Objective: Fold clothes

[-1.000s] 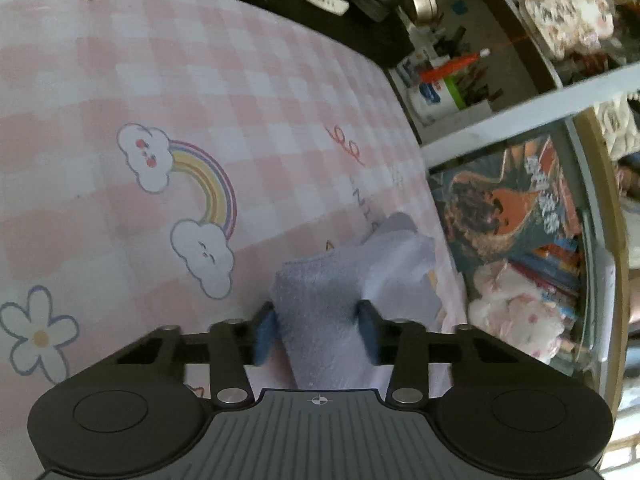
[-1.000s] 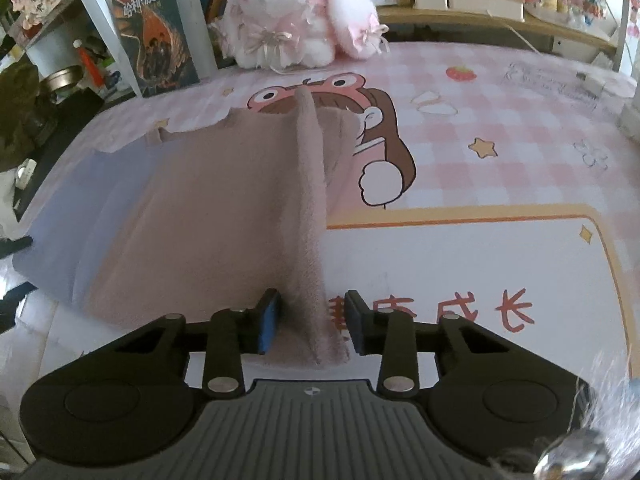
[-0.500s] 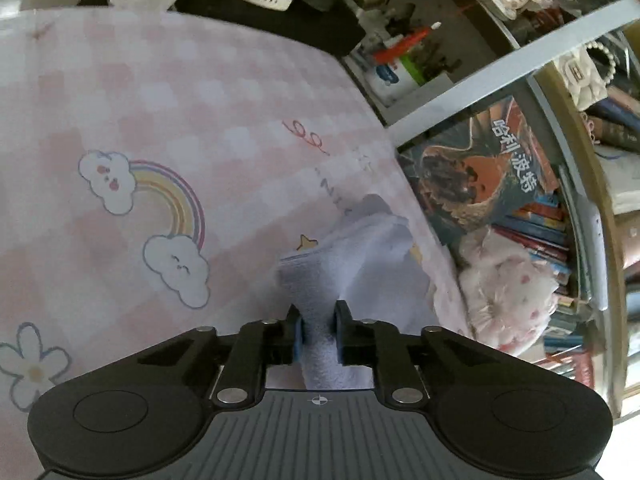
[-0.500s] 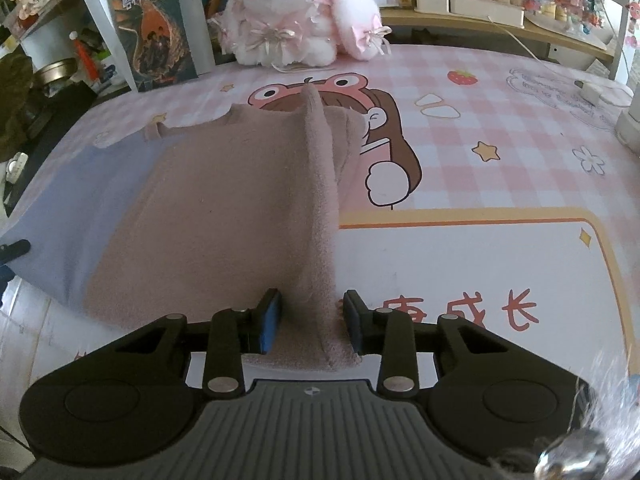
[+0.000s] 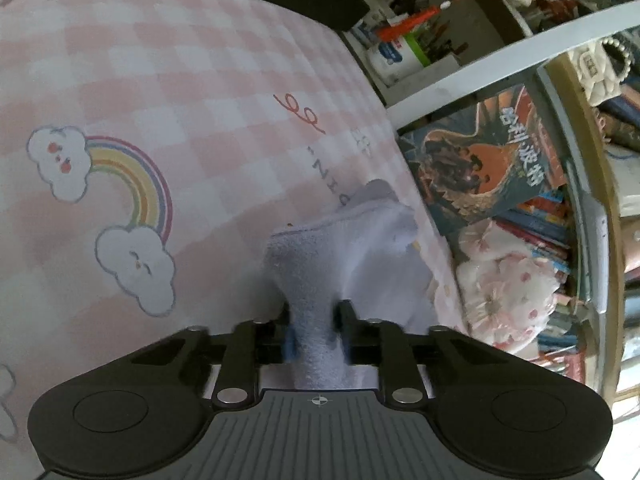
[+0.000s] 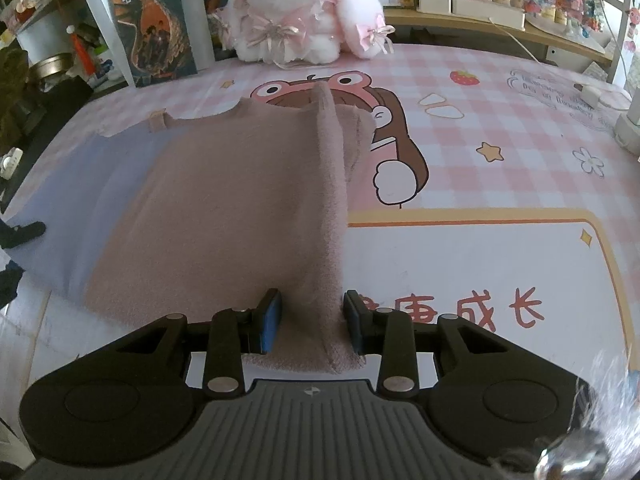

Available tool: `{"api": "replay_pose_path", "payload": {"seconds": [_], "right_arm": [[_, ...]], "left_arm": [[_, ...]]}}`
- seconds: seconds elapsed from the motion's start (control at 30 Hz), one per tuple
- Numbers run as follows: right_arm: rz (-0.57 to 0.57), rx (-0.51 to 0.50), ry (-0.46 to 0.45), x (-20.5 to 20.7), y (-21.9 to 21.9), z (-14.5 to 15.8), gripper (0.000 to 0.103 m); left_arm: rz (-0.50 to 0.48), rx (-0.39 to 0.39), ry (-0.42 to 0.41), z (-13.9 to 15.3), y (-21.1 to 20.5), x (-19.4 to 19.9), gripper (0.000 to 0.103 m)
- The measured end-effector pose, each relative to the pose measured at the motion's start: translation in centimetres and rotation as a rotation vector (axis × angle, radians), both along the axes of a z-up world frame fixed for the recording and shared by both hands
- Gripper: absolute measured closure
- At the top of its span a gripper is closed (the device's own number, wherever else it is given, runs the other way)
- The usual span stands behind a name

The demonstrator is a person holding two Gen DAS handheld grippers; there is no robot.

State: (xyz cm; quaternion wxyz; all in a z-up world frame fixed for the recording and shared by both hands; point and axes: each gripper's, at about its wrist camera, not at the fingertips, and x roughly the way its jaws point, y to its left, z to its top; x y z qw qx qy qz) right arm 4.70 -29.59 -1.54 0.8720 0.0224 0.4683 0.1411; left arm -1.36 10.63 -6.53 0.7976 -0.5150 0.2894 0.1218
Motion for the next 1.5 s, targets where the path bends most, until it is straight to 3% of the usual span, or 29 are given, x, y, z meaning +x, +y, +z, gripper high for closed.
{"api": "replay_pose_path", "payload": {"seconds": [0.23,0.4,0.9,0.93,0.97,1.13,1.27,1.5], "right_arm": [[0.089,0.027,0.017,-0.6,2.1,0.1,0.069],[0.120,-0.016,-0.040,-0.6,3.5,1.0,0.067],[0.175,-0.033,-0.097,4.7,5.2,2.3,0.067],[0.184,-0.042,-0.084,5.2,5.1,2.1,0.068],[0.193,-0.044,-0.061,5.6,5.0,1.8,0.079],[0.243,0.000,-0.003,6.6,4.1,0.9,0.082],[0.279,0.036,0.011,7.0,3.4,0.6,0.082],[0.319,0.133,0.030,7.8,1.8,0.1,0.082]], "left_arm": [[0.022,0.015,-0.018,0.4,3.2,-0.2,0.094],[0.014,0.039,-0.011,0.4,4.7,-0.5,0.093],[0.031,0.038,-0.007,-0.1,5.3,-0.7,0.093],[0.033,0.042,-0.007,-0.1,5.3,-0.7,0.093],[0.035,0.049,-0.004,0.0,5.2,-0.7,0.093],[0.017,0.168,0.004,2.5,3.6,-0.2,0.094],[-0.012,0.276,-0.048,5.9,1.5,0.1,0.094],[-0.111,0.521,-0.108,12.2,-5.0,1.1,0.094]]}}
